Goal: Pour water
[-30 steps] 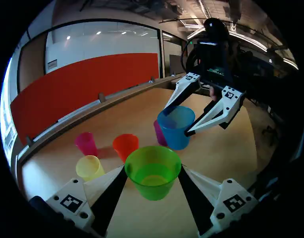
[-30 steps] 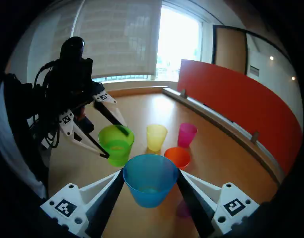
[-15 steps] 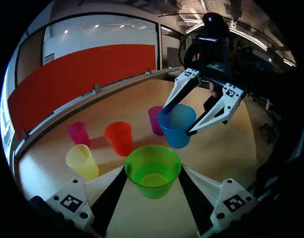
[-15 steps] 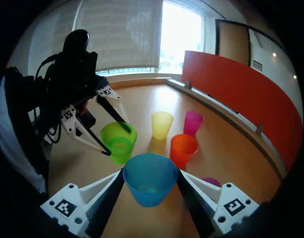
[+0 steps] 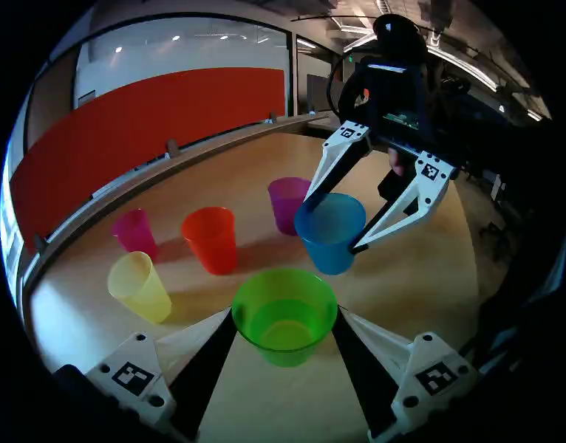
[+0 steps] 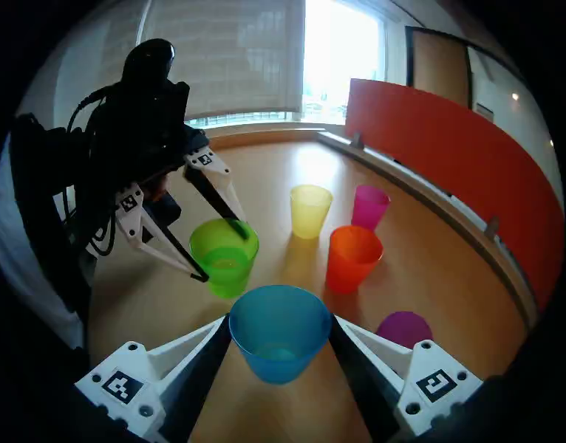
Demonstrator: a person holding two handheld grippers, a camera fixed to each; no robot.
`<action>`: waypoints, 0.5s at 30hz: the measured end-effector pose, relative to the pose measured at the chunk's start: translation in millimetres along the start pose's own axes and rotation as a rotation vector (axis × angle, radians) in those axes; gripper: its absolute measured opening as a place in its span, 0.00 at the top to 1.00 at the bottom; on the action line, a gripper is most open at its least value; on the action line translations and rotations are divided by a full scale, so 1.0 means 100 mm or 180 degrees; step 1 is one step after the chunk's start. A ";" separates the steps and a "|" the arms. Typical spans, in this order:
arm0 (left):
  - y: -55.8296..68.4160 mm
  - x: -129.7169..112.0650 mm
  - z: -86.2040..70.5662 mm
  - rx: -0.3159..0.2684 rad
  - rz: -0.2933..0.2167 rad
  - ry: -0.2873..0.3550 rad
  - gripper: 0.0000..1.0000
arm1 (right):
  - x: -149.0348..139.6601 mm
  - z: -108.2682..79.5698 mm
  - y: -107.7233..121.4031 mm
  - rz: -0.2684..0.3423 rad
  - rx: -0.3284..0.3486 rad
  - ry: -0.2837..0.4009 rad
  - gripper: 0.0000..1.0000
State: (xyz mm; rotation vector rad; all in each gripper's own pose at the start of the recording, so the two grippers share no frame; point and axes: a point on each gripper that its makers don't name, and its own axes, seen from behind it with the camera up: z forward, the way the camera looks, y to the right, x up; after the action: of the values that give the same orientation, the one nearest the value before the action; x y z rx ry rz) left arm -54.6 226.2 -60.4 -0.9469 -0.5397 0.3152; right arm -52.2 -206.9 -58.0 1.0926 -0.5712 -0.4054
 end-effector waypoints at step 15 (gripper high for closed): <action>0.01 -0.06 0.05 -0.0006 -0.0031 0.0011 0.13 | -0.13 0.07 -0.02 -0.0023 0.0018 -0.0069 0.06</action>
State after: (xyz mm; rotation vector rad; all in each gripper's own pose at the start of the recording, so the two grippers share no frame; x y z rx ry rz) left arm -62.4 227.3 -60.2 -0.9464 -0.5415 0.3045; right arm -66.5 -205.5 -60.8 1.0969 -0.5881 -0.4226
